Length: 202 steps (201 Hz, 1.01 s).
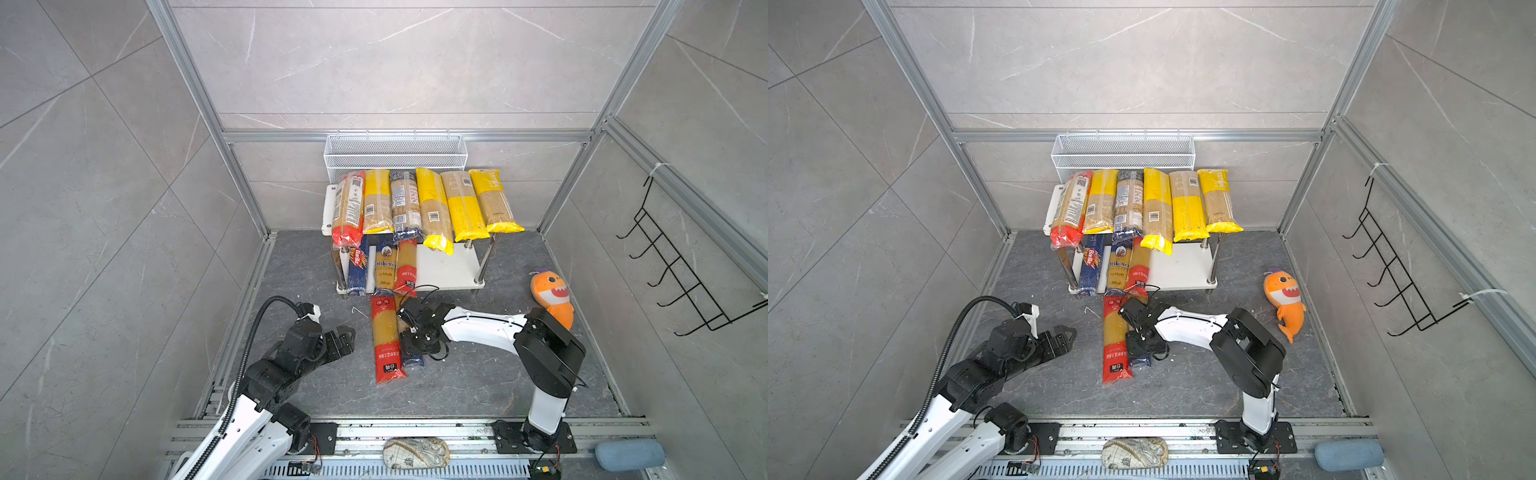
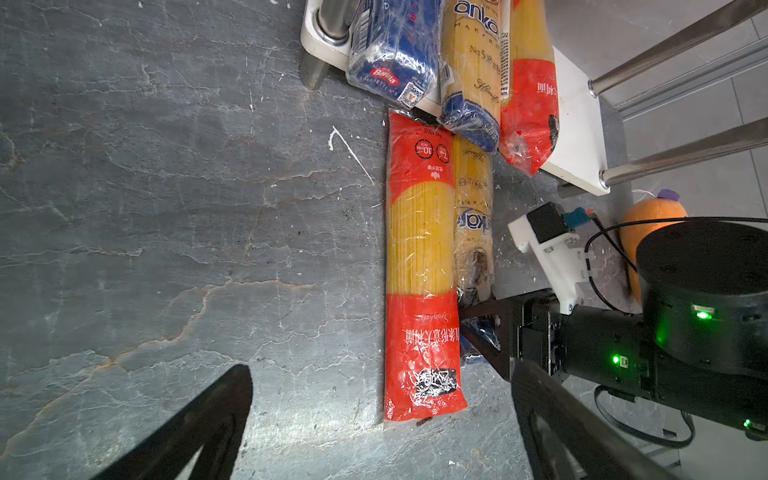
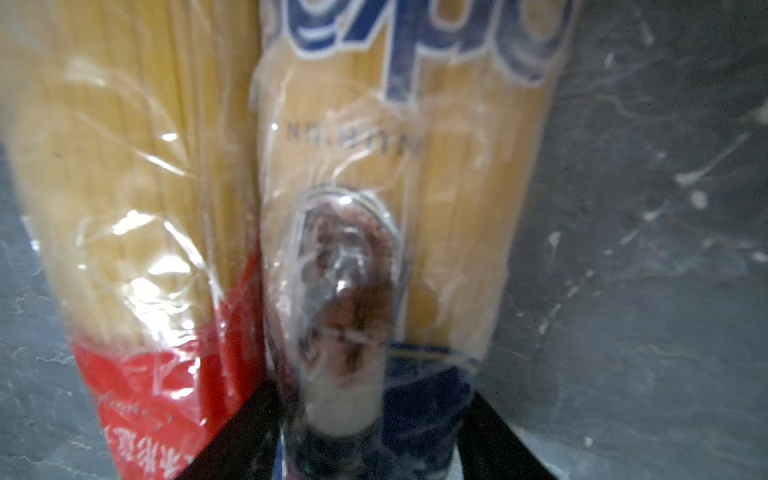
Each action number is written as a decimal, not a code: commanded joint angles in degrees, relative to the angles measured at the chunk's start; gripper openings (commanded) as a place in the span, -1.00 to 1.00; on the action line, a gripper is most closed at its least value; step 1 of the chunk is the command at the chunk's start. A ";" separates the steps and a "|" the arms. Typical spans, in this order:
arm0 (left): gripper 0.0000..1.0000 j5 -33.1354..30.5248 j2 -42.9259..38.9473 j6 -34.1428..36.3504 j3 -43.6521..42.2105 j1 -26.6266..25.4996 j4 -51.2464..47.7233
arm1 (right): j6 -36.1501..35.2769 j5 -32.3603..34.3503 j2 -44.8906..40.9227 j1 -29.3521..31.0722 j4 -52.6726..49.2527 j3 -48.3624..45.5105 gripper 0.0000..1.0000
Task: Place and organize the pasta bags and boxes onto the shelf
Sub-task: 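Withdraw the right gripper and grasp the yellow-and-blue bag on the floor, then lift the yellow-and-blue bag with the right gripper toward the shelf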
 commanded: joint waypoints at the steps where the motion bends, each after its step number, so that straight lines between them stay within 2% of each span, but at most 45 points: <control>1: 1.00 -0.58 1.42 1.47 2.72 0.03 2.53 | -0.30 -1.03 3.08 0.06 0.19 -2.88 -0.11; 21: 1.00 -0.39 2.64 1.78 3.22 0.05 2.91 | -0.14 -1.85 1.58 0.07 1.17 -5.66 -0.40; 71: 1.00 0.43 8.54 2.09 4.14 0.07 6.83 | -0.67 -2.76 -9.53 0.00 0.43 -14.30 -0.78; 88: 1.00 1.10 10.99 1.56 4.19 0.05 9.36 | -0.58 -3.58 -13.71 -0.12 -0.39 -17.12 -1.00; 154: 1.00 2.28 17.97 2.08 6.67 -0.12 13.98 | 0.17 -11.10 -31.62 -2.25 1.86 -26.78 -1.00; 202: 1.00 1.66 19.97 1.95 7.78 -0.38 15.41 | 0.09 -21.32 -43.56 -12.71 5.44 -31.94 -1.00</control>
